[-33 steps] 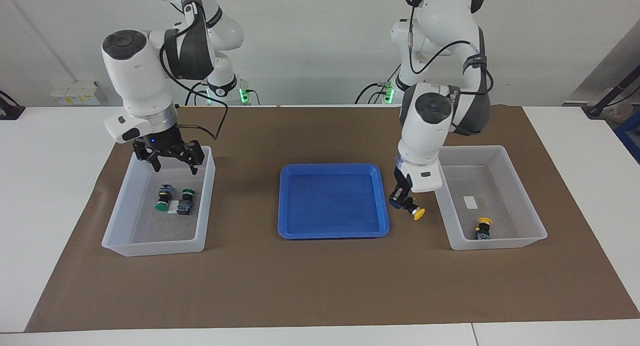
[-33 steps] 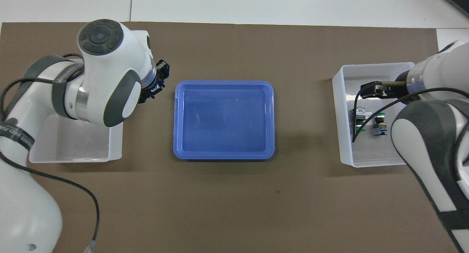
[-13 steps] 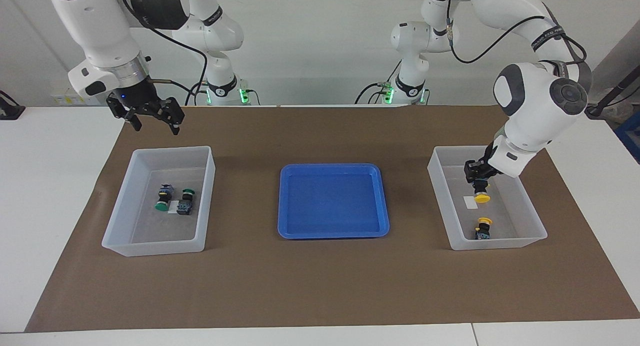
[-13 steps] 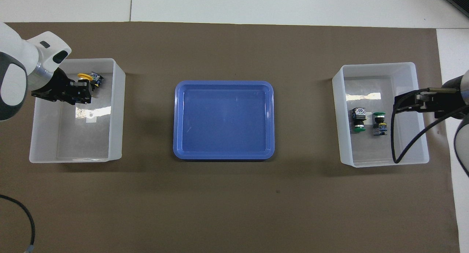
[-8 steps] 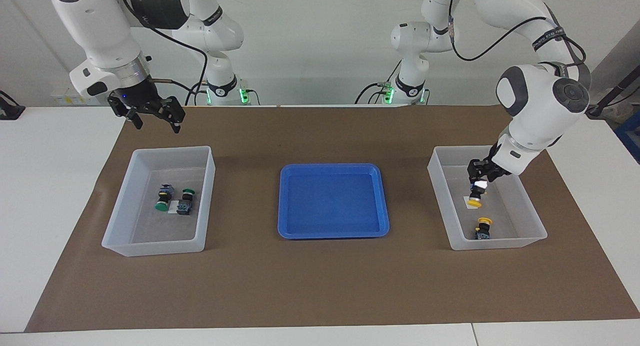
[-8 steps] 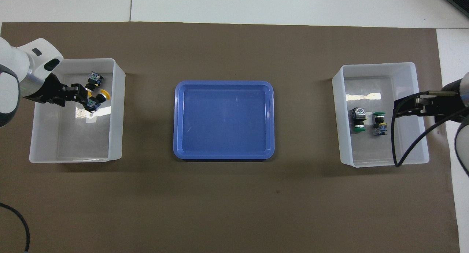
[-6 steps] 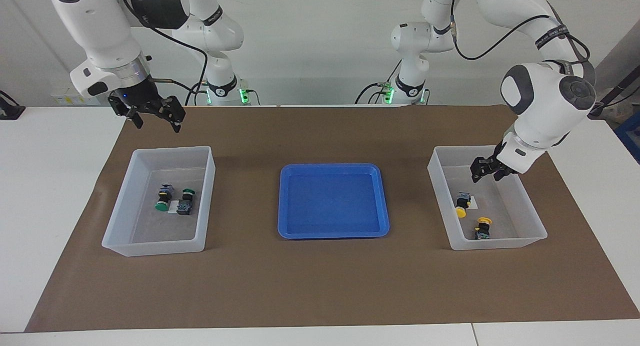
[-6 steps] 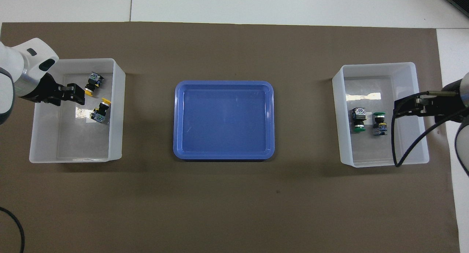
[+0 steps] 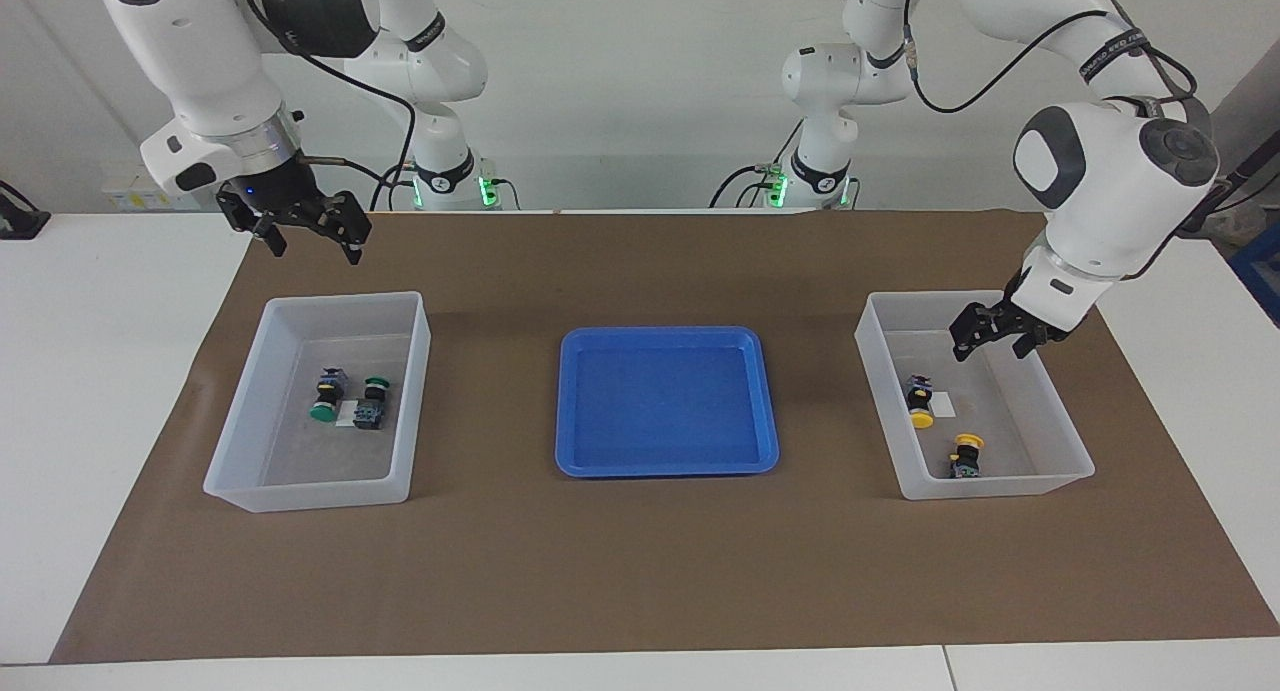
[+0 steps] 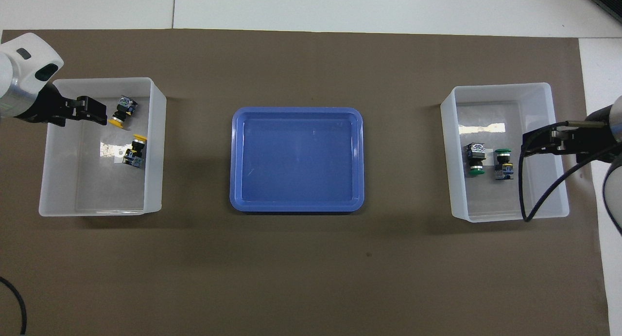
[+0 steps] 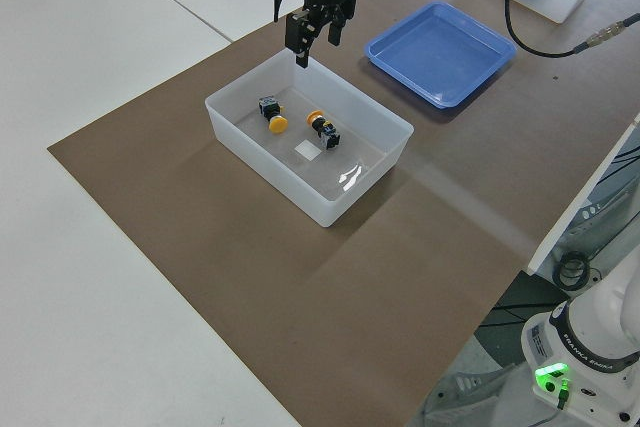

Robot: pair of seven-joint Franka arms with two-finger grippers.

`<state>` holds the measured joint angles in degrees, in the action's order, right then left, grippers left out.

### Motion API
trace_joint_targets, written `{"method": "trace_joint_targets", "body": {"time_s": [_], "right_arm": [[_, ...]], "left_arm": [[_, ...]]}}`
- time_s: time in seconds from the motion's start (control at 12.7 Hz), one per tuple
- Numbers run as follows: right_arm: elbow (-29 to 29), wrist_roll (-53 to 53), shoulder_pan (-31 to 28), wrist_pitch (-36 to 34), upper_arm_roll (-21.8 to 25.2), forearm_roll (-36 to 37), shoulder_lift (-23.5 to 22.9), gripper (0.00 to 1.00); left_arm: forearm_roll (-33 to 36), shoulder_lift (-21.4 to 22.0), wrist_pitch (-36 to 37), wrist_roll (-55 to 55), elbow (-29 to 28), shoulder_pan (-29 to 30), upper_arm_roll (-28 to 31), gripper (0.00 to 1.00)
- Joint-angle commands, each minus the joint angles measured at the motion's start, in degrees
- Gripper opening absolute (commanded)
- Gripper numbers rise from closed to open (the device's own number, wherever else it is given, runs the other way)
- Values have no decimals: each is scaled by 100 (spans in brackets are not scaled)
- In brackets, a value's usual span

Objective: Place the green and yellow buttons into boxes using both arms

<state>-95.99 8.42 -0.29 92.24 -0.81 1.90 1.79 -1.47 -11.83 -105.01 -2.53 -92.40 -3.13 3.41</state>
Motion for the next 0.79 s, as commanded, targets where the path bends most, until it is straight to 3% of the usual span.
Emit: {"method": "trace_joint_targets", "body": {"time_s": [0.0,0.16,0.71], "right_arm": [[-95,-148,-32,31,-15,-137,112,100],[-95,-148,-32,31,-15,-137,112,100],[-95,-148,-32,31,-15,-137,112,100]], "left_arm": [[-64,84,418,-11,335,-39,-16,98],[-46,128,673,59,476,-74,-60,100],[-20,1042,1684,242,407,-319,-86,100]]}}
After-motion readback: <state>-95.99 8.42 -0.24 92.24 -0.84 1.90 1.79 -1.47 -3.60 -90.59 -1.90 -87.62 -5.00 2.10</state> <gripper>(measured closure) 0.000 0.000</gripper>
